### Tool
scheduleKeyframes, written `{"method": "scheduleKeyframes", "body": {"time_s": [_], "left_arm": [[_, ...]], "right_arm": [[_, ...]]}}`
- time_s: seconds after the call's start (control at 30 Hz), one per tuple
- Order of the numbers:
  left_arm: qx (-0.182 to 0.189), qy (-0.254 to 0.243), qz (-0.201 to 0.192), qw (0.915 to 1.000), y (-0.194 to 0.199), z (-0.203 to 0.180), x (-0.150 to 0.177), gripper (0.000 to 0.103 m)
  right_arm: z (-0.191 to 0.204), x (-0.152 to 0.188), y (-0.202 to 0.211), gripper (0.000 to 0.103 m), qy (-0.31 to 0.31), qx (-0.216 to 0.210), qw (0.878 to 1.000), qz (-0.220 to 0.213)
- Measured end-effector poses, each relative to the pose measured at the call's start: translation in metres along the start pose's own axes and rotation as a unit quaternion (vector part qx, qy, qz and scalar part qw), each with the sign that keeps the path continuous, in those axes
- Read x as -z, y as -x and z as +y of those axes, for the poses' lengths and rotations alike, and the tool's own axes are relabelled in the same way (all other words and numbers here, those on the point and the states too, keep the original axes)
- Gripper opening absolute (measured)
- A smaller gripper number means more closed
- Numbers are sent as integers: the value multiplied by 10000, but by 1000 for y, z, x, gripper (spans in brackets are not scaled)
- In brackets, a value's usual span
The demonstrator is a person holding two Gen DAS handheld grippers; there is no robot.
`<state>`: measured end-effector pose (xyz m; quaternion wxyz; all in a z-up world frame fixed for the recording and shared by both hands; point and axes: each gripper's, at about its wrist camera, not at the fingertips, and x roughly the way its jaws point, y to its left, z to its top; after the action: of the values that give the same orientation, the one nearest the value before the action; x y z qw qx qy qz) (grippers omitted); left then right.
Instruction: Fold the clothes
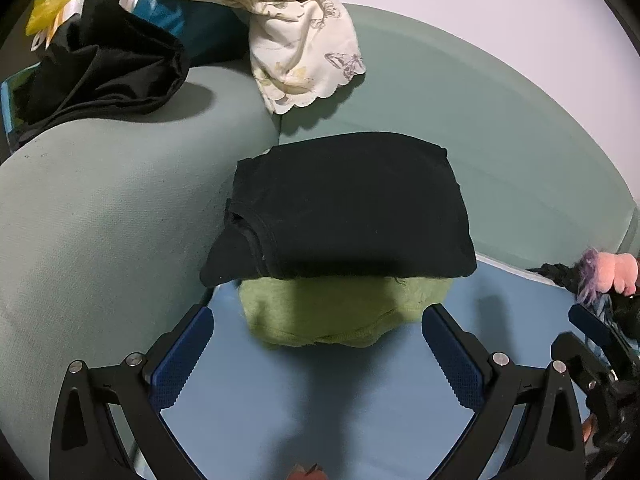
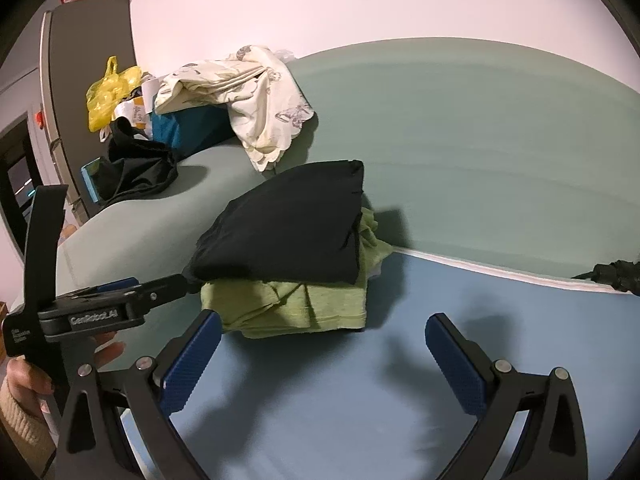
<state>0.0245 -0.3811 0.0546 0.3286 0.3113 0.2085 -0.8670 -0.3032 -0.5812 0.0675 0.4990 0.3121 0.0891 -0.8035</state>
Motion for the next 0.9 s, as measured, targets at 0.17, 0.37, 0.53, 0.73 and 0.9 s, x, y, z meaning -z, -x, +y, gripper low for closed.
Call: {"method": "scheduleKeyframes", "body": {"time_s": [0.17, 0.37, 0.53, 0.73, 0.9], "left_arm": [[-245, -310, -213, 9990, 5, -9, 0, 103], [-269, -395, -296, 9984, 10, -16, -2, 103], [-426, -442, -325, 9976, 9, -19, -3, 103], [-396, -476, -290, 9977, 9, -19, -1, 103], [-276, -523, -289, 9978, 7, -20, -1, 103]], "right_arm": [[9, 3, -11, 103, -22, -43, 10000, -6], [18, 1, -9, 103, 127, -41, 9999, -31], [16, 1, -9, 103, 224, -43, 9997, 0], [21, 4, 0, 103, 283, -48, 9996, 32], [18, 2, -5, 103, 330, 35, 9994, -13]]}}
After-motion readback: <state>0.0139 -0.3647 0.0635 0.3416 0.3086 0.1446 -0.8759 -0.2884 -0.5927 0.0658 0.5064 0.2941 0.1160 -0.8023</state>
